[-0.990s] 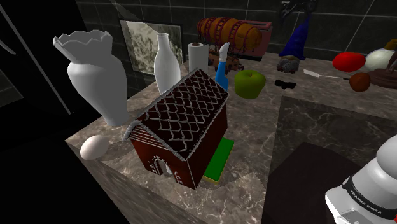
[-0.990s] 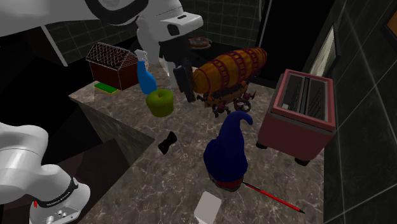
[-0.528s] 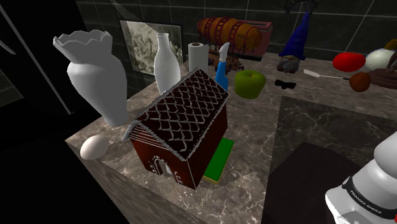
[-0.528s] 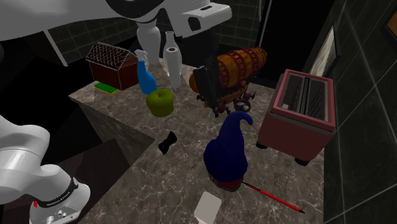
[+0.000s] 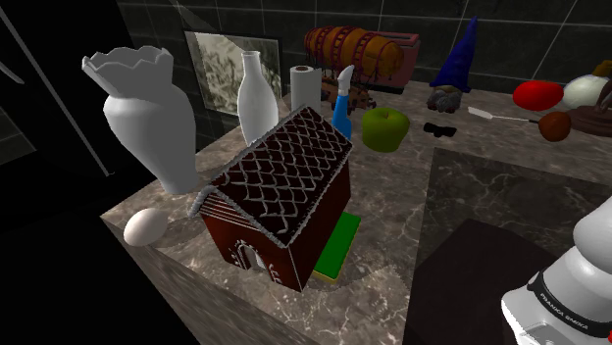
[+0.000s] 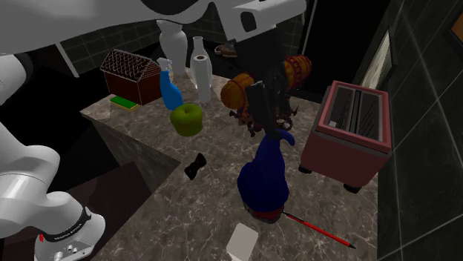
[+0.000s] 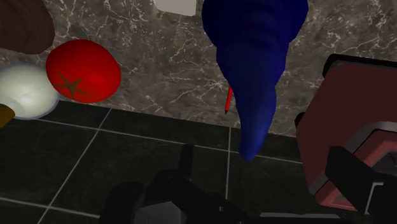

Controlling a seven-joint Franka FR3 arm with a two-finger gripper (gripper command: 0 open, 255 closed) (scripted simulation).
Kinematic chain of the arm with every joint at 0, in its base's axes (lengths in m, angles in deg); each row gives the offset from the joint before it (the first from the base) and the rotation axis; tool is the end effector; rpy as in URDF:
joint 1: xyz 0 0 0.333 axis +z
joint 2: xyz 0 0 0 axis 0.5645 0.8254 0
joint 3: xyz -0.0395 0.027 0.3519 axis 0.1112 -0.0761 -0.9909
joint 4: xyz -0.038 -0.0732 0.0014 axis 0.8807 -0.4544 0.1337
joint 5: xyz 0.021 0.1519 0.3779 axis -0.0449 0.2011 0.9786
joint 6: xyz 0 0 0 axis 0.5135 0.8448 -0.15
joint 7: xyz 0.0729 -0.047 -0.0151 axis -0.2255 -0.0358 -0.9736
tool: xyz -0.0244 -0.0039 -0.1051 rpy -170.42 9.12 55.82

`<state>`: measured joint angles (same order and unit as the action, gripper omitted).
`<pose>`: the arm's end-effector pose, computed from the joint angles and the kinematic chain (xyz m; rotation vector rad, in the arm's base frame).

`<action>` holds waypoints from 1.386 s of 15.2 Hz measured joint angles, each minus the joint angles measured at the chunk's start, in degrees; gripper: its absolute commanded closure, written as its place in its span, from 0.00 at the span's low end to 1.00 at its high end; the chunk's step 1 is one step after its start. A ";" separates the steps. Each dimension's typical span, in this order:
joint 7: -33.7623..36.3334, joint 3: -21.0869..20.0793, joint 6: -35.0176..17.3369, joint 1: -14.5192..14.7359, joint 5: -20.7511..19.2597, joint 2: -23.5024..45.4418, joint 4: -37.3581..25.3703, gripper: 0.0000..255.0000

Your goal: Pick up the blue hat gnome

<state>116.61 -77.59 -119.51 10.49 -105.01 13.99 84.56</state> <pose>0.5327 -0.3245 0.7405 2.4350 -1.3508 0.4583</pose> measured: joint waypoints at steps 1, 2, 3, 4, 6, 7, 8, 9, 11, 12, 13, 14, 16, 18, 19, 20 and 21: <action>0.25 0.08 -0.62 -0.08 -0.08 -0.26 0.84 0.00; 0.47 0.14 -1.35 -0.15 -0.14 -0.44 1.73 0.00; 0.73 0.17 -2.08 -0.17 -0.23 -0.67 2.72 0.00; 1.05 0.18 -3.05 -0.18 -0.33 -1.02 4.08 0.00; 1.58 0.18 -4.56 -0.18 -0.53 -1.58 6.23 0.00; 1.66 0.20 -4.94 -0.20 -0.56 -1.71 6.74 1.00; 1.68 0.21 -5.11 -0.22 -0.57 -1.74 6.93 1.00; 1.69 0.22 -5.19 -0.22 -0.57 -1.77 7.02 1.00; 1.70 0.21 -5.26 -0.21 -0.57 -1.80 7.07 1.00; 1.71 0.20 -5.27 -0.21 -0.57 -1.80 7.07 1.00; 1.71 0.20 -5.27 -0.21 -0.57 -1.81 7.08 1.00; 1.72 0.20 -5.28 -0.20 -0.58 -1.82 7.09 1.00; 1.71 0.20 -5.27 -0.20 -0.57 -1.81 7.07 1.00; 1.62 0.19 -4.88 -0.20 -0.53 -1.68 6.67 1.00; 1.38 0.21 -4.23 -0.22 -0.43 -1.34 5.72 1.00; 1.14 0.22 -3.56 -0.24 -0.34 -1.06 4.76 1.00; 0.90 0.21 -2.81 -0.24 -0.25 -0.74 3.66 1.00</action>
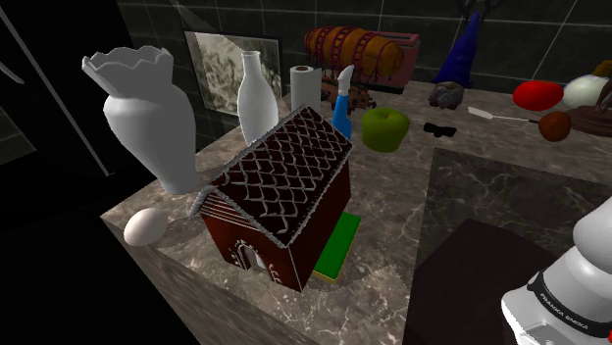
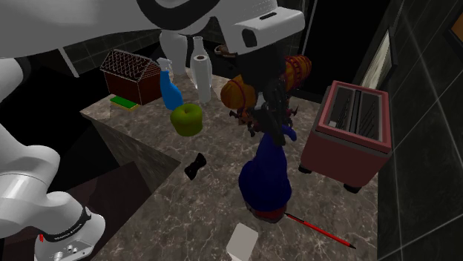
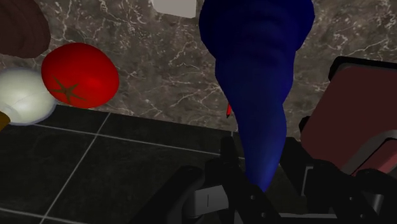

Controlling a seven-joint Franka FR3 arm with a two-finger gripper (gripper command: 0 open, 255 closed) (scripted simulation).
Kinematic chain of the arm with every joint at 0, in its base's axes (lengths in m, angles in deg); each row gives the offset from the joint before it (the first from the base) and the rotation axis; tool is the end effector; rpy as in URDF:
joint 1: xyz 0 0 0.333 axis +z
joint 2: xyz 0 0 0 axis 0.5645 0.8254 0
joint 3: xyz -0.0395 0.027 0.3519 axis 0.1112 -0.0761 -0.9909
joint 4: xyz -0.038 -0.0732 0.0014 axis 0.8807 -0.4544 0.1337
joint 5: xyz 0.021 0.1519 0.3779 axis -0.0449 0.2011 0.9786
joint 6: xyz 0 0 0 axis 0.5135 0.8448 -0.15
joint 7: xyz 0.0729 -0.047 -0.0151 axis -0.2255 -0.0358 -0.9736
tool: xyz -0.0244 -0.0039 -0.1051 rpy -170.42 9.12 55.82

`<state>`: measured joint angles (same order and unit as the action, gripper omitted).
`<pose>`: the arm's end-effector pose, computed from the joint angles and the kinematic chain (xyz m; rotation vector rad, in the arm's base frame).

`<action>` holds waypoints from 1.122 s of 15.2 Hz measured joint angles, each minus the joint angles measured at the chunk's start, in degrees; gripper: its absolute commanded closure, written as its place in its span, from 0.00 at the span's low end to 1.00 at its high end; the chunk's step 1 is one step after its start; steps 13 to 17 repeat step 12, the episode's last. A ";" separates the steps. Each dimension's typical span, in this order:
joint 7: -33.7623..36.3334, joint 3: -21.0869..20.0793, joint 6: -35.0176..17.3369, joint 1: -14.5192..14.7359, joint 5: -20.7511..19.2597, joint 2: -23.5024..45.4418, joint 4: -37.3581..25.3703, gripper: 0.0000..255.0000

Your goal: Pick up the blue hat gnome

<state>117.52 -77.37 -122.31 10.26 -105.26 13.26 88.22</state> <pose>0.5322 -0.3290 0.7217 2.4288 -1.3598 0.4565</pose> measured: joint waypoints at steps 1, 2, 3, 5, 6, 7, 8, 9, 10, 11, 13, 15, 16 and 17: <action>-0.16 -0.06 0.94 0.08 0.04 0.22 -1.15 1.00; -0.45 -0.04 1.67 0.05 0.15 0.64 -2.37 1.00; -0.68 -0.05 2.47 0.06 0.23 1.04 -3.59 1.00; -1.33 -0.04 4.47 0.05 0.45 1.99 -6.65 1.00; -1.70 -0.02 5.49 0.01 0.57 2.64 -8.37 1.00; -1.96 -0.01 6.30 0.01 0.63 2.80 -9.37 1.00; -2.30 0.00 7.29 -0.02 0.74 3.46 -11.08 1.00; -2.63 0.02 8.26 -0.05 0.84 4.00 -12.64 1.00; -2.93 0.03 9.24 -0.06 0.92 4.48 -14.15 1.00; -3.07 -0.01 10.25 0.03 0.95 5.13 -15.81 1.00; -3.27 0.00 10.87 0.02 1.01 5.55 -16.86 1.00; -3.27 0.00 10.87 0.02 1.01 5.55 -16.86 1.00; -3.27 0.00 10.87 0.02 1.01 5.55 -16.86 1.00; -3.27 0.00 10.87 0.02 1.01 5.55 -16.86 1.00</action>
